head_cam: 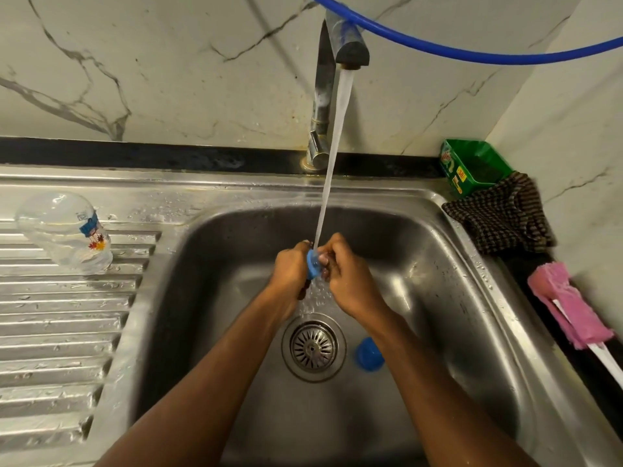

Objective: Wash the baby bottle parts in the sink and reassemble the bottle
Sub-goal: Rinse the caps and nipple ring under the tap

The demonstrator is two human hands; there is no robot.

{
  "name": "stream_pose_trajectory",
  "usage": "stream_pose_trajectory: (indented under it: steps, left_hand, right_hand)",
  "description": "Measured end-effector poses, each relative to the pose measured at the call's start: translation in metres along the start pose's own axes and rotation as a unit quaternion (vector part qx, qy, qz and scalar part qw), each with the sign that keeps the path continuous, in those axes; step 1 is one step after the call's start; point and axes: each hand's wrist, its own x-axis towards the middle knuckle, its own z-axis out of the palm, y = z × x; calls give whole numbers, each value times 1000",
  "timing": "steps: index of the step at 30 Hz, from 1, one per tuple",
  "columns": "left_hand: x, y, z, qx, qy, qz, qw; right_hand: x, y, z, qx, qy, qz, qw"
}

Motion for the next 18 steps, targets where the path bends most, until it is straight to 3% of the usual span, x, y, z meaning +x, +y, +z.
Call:
stream_pose_trajectory:
  steps: [3, 7, 9, 13, 18]
  left_hand:
    - [6, -1, -7, -16, 29, -7, 999]
    - [1, -4, -14, 48, -47, 17, 998]
    - [-5, -3, -12, 108, -40, 33, 993]
    - [-10, 0, -14, 145, 40, 41, 988]
    - [-36, 8, -35, 225, 5, 91, 970]
  right_hand:
    - [1, -4, 7, 24, -11, 6, 1000]
    - [2, 3, 5, 8, 11, 86, 996]
    - [1, 5, 0, -6, 2, 98, 995]
    - [-9, -6, -2, 26, -37, 69, 997]
    - [-23, -22, -15, 0, -73, 57, 996]
